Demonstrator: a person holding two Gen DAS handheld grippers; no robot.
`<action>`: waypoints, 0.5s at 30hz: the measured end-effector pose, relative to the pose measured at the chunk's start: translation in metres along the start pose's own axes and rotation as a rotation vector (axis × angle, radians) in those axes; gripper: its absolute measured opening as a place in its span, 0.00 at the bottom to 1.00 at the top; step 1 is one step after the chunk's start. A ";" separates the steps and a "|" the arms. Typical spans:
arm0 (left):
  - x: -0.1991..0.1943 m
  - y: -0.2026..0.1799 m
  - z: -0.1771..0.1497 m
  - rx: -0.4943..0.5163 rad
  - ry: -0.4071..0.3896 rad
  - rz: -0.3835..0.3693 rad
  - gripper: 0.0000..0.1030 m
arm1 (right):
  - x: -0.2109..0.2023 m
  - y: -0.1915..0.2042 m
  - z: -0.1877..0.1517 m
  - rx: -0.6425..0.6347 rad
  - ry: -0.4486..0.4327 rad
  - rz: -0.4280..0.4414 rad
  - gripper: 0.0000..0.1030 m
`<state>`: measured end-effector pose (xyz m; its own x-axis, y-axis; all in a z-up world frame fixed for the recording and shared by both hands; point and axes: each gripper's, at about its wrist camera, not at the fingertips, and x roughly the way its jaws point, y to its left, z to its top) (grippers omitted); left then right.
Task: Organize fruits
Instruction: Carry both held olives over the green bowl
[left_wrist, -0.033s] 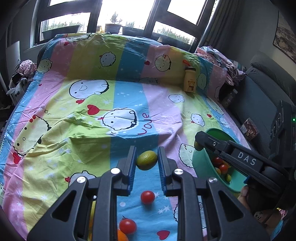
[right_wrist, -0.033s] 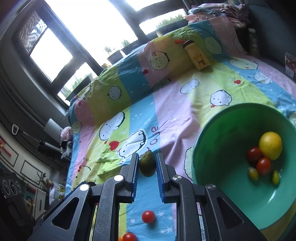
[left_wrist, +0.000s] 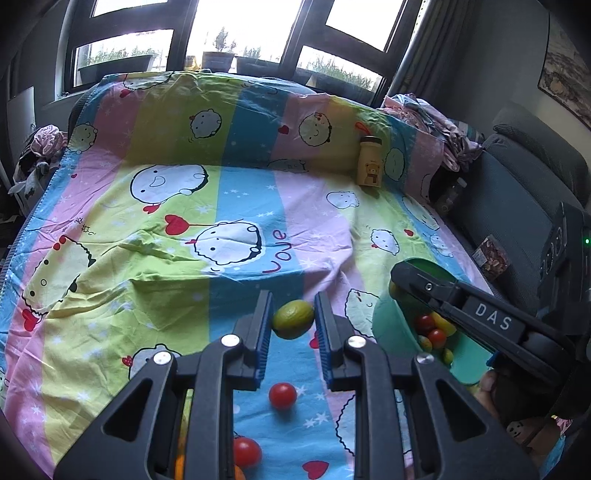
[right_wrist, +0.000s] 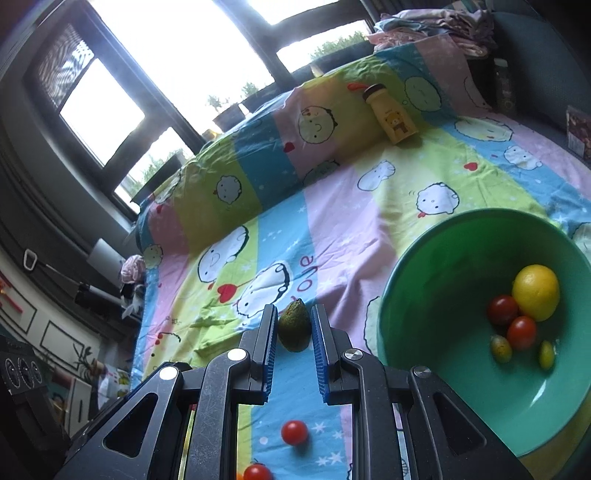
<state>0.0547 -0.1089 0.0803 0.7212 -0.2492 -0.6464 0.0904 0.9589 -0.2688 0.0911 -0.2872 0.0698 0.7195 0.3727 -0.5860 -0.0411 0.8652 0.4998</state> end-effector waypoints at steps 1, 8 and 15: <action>-0.001 -0.004 0.001 0.003 -0.001 -0.011 0.22 | -0.004 -0.002 0.001 0.003 -0.011 -0.001 0.20; 0.005 -0.031 0.012 0.023 -0.003 -0.060 0.22 | -0.029 -0.024 0.011 0.037 -0.081 -0.059 0.20; 0.014 -0.056 0.015 0.051 0.014 -0.084 0.22 | -0.039 -0.050 0.017 0.094 -0.095 -0.097 0.20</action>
<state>0.0704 -0.1636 0.0970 0.7000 -0.3309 -0.6328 0.1857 0.9400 -0.2861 0.0771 -0.3508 0.0781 0.7794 0.2515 -0.5739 0.0935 0.8590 0.5034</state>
